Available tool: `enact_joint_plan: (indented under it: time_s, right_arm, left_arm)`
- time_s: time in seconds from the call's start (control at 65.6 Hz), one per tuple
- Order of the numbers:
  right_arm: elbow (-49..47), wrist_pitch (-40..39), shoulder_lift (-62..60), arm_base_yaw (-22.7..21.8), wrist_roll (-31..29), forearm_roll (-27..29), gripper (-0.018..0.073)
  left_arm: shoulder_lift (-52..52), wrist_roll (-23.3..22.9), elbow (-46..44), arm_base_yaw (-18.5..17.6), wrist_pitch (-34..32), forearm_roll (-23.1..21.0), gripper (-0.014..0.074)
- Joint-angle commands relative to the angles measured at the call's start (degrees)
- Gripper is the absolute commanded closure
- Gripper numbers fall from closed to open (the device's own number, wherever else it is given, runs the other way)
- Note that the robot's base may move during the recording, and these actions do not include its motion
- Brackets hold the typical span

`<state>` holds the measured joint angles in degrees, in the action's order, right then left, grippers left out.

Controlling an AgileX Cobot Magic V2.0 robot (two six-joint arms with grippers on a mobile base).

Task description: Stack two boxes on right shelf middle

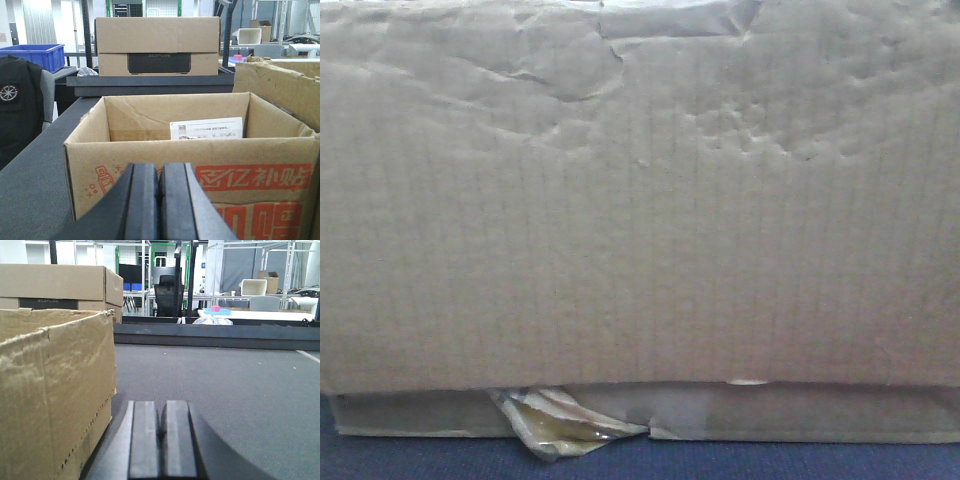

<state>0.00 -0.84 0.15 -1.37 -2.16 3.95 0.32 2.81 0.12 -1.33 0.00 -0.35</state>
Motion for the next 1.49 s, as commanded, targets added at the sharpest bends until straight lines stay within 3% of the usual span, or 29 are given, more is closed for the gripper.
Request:
enact_joint_plan:
  time_s: [0.0, 0.808, 0.945, 1.036, 1.128, 1.204, 1.478]
  right_arm:
    - [0.00, -1.36, -0.15, -0.20, -0.15, -0.07, 0.0727]
    - [0.00, -1.36, -0.15, -0.20, -0.15, -0.07, 0.0727]
    - [0.00, -4.24, -0.15, -0.20, -0.15, -0.07, 0.0727]
    - [-0.22, 0.09, -0.15, -0.20, -0.15, -0.07, 0.0727]
    - [-5.11, 7.68, -0.15, -0.20, -0.15, -0.07, 0.0727]
    - [-9.14, 7.68, 0.30, -0.20, -0.15, -0.07, 0.0727]
    - [-17.49, 3.15, 8.26, -0.20, -0.15, -0.59, 0.0727]
  left_arm:
    - [-0.32, -0.41, -0.12, 0.01, -0.57, -0.01, 0.0687]
    - [-0.32, -0.41, -0.12, -0.01, -1.99, 0.35, 0.0687]
    - [-0.32, -0.41, -0.12, -0.01, -3.15, 0.35, 0.0687]
    - [-0.32, -0.41, -2.58, -0.01, 0.48, 0.35, 0.0687]
    - [-0.32, -0.41, -8.73, -0.01, 8.92, 1.67, 0.0687]
    - [-0.32, -0.41, -14.29, -0.01, 15.30, 3.86, 0.0687]
    - [12.82, -0.41, -29.17, -0.01, 21.85, 4.17, 0.0687]
